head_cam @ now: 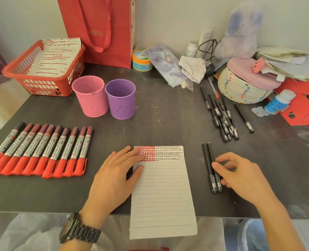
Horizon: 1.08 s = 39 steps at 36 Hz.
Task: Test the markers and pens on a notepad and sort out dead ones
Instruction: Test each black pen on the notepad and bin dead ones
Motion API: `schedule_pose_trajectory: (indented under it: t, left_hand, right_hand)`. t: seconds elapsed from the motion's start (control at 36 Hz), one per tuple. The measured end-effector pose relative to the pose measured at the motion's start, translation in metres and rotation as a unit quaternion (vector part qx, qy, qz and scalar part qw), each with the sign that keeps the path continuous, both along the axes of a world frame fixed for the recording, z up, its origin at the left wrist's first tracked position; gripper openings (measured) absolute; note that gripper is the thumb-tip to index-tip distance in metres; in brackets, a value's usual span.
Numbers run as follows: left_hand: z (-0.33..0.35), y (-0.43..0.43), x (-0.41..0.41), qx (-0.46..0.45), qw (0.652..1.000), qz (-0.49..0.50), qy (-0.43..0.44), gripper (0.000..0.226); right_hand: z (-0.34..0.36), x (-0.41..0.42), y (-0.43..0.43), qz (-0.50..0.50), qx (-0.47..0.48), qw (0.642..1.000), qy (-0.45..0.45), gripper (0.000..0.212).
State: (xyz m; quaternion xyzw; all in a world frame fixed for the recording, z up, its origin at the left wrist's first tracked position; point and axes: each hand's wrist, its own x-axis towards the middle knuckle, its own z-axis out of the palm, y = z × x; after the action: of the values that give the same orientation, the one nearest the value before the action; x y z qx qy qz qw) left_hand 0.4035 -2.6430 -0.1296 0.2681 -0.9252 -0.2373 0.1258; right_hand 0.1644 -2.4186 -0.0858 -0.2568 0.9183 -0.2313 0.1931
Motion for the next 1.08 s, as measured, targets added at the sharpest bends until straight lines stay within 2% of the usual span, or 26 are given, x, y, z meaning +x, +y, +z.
schedule_pose_trajectory:
  t: [0.31,1.08]
  left_hand:
    - [0.0001,0.0001,-0.0005,0.003,1.000,0.000,0.003,0.040]
    - [-0.0008,0.0006,0.0000,-0.003,1.000,0.002,0.014,0.039]
  right_hand:
    - [0.0001,0.0024,-0.0018,-0.015,0.017,1.000,0.007,0.012]
    - [0.0025,0.0037,-0.0030,-0.015,0.016,1.000,-0.011,0.010]
